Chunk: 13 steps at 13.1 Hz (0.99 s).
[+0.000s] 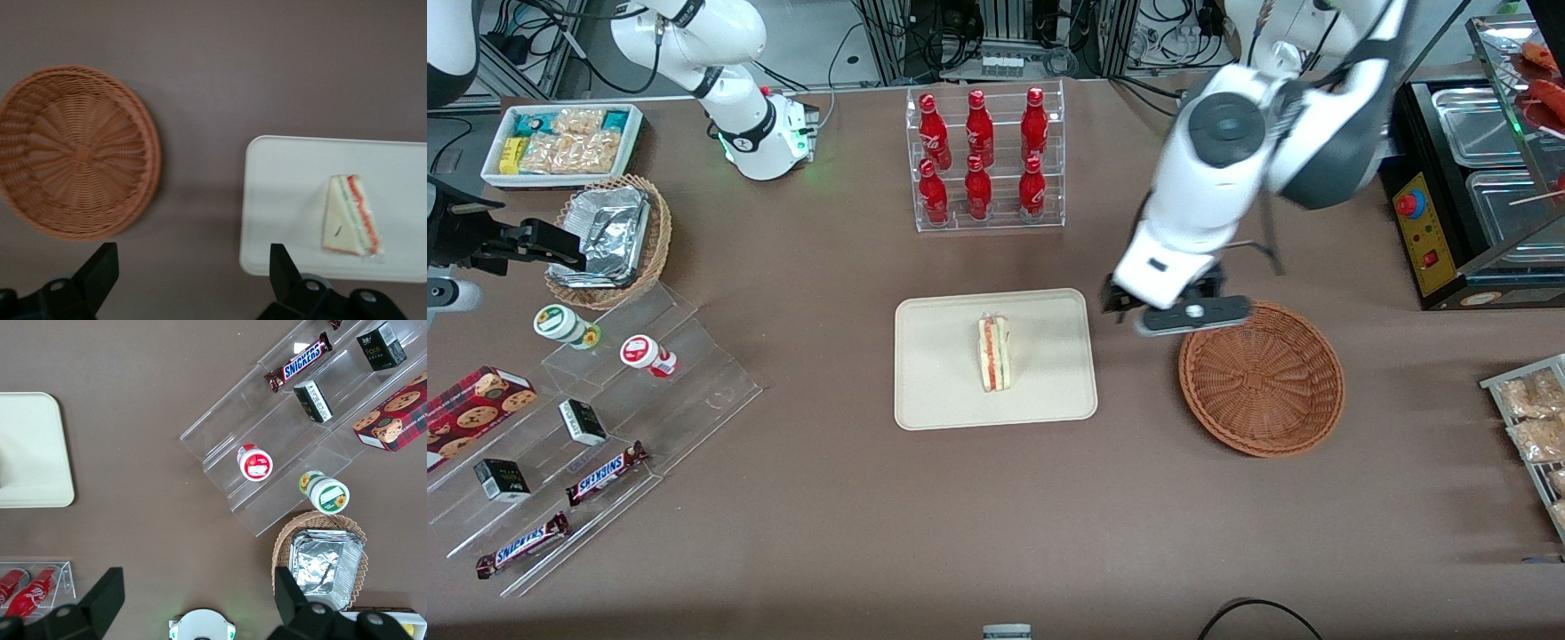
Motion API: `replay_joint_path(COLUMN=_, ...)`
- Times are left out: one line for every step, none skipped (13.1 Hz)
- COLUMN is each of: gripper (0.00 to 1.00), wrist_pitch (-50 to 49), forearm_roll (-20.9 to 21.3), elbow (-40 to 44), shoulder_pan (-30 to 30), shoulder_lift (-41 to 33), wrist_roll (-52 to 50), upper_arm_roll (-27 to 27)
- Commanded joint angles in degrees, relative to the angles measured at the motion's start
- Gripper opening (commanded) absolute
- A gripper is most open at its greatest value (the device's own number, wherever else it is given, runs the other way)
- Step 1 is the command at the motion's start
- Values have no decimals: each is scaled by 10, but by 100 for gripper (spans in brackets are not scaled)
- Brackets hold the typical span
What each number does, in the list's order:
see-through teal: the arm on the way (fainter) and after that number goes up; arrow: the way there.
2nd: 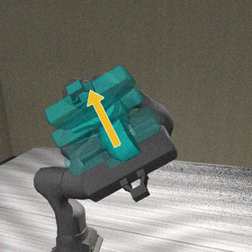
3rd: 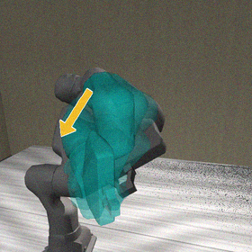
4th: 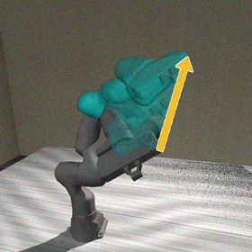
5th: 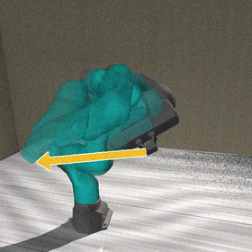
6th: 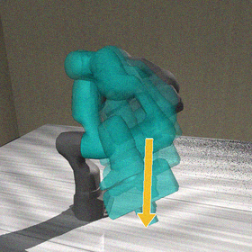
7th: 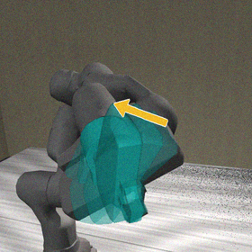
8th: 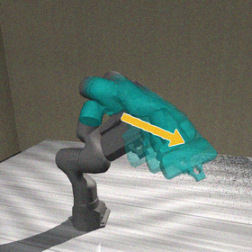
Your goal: Place sandwich from basket to tray
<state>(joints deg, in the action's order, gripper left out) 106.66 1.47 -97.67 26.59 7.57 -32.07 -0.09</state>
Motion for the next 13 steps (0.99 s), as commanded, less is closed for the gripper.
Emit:
replay_joint_path(gripper=100, wrist_pitch=-52, forearm_roll=-23, elbow=-23, shoulder_pan=-69, shoulder_lift=-59, wrist_roll=106, upper_arm_roll=-7)
replay_joint_path(gripper=100, wrist_pitch=-67, forearm_roll=-23, elbow=-23, shoulder_pan=-86, shoulder_lift=-68, wrist_roll=137, upper_arm_roll=-7)
replay_joint_path(gripper=100, wrist_pitch=-78, forearm_roll=-23, elbow=-24, shoulder_pan=-107, shoulder_lift=-74, wrist_roll=165, upper_arm_roll=-6)
replay_joint_path(gripper=100, wrist_pitch=-86, forearm_roll=-23, elbow=-24, shoulder_pan=-122, shoulder_lift=-82, wrist_roll=195, upper_arm_roll=-6)
replay_joint_path(gripper=100, wrist_pitch=-94, forearm_roll=-23, elbow=-25, shoulder_pan=-138, shoulder_lift=-88, wrist_roll=223, upper_arm_roll=-6)
replay_joint_path(gripper=100, wrist_pitch=-104, forearm_roll=-21, elbow=-27, shoulder_pan=-150, shoulder_lift=-98, wrist_roll=241, upper_arm_roll=-6)
replay_joint_path(gripper=100, wrist_pitch=-106, forearm_roll=-19, elbow=-37, shoulder_pan=-160, shoulder_lift=-110, wrist_roll=257, upper_arm_roll=-6)
replay_joint_path(gripper=100, wrist_pitch=-105, forearm_roll=-16, elbow=-44, shoulder_pan=-173, shoulder_lift=-118, wrist_roll=266, upper_arm_roll=-6)
replay_joint_path(gripper=100, wrist_pitch=-107, forearm_roll=-16, elbow=-44, shoulder_pan=-184, shoulder_lift=-125, wrist_roll=283, upper_arm_roll=-6)
replay_joint_path(gripper=100, wrist_pitch=-108, forearm_roll=-16, elbow=-44, shoulder_pan=-199, shoulder_lift=-129, wrist_roll=304, upper_arm_roll=-6)
replay_joint_path(gripper=100, wrist_pitch=-108, forearm_roll=-16, elbow=-41, shoulder_pan=-210, shoulder_lift=-129, wrist_roll=316, upper_arm_roll=-6)
replay_joint_path(gripper=100, wrist_pitch=-107, forearm_roll=-13, elbow=-39, shoulder_pan=-211, shoulder_lift=-129, wrist_roll=317, upper_arm_roll=-6)
replay_joint_path(gripper=100, wrist_pitch=-105, forearm_roll=-11, elbow=-32, shoulder_pan=-211, shoulder_lift=-129, wrist_roll=317, upper_arm_roll=-6)
